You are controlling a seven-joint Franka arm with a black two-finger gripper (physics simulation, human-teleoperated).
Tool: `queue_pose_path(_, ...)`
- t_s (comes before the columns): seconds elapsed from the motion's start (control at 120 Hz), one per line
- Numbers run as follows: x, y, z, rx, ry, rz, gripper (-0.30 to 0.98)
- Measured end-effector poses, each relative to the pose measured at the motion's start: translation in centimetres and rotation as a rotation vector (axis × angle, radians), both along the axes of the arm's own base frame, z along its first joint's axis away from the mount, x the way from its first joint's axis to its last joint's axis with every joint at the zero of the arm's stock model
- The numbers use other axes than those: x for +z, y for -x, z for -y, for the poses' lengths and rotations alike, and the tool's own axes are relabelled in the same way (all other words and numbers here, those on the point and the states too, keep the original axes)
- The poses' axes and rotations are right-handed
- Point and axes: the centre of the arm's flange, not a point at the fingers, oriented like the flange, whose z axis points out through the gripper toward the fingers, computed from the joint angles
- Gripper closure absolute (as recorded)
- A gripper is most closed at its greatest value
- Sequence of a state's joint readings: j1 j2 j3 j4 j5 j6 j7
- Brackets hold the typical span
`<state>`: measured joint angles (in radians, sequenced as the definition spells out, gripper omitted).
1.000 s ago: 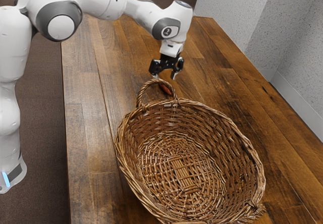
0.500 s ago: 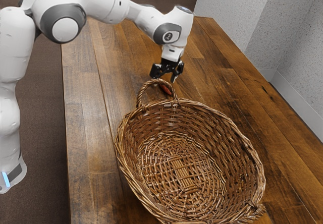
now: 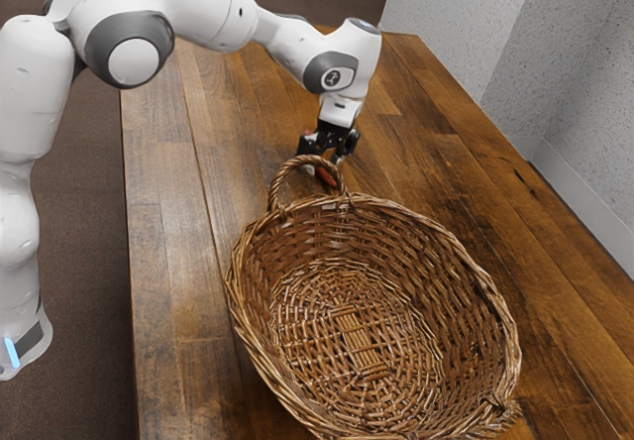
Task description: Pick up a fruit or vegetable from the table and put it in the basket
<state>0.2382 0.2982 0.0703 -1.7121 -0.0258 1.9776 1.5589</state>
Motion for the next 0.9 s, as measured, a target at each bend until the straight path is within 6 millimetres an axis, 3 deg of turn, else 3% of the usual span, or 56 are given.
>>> queue_pose_path(0.117,0.3,-0.1,0.0,0.007,0.001,0.009,0.53)
queue_pose_path(0.275,0.9,-0.2,0.0,0.024,0.006,0.024,0.54)
queue_pose_path(0.425,3.6,0.3,0.1,0.039,0.000,0.060,0.56)
queue_pose_path(0.483,5.5,0.8,0.2,0.046,-0.004,0.083,0.56)
queue_pose_path(0.708,15.8,3.4,1.4,0.058,-0.026,0.193,0.54)
queue_pose_path(0.817,19.6,4.3,2.8,0.045,-0.037,0.222,0.54)
queue_pose_path(0.9,21.3,4.3,4.6,0.023,-0.050,0.222,0.54)
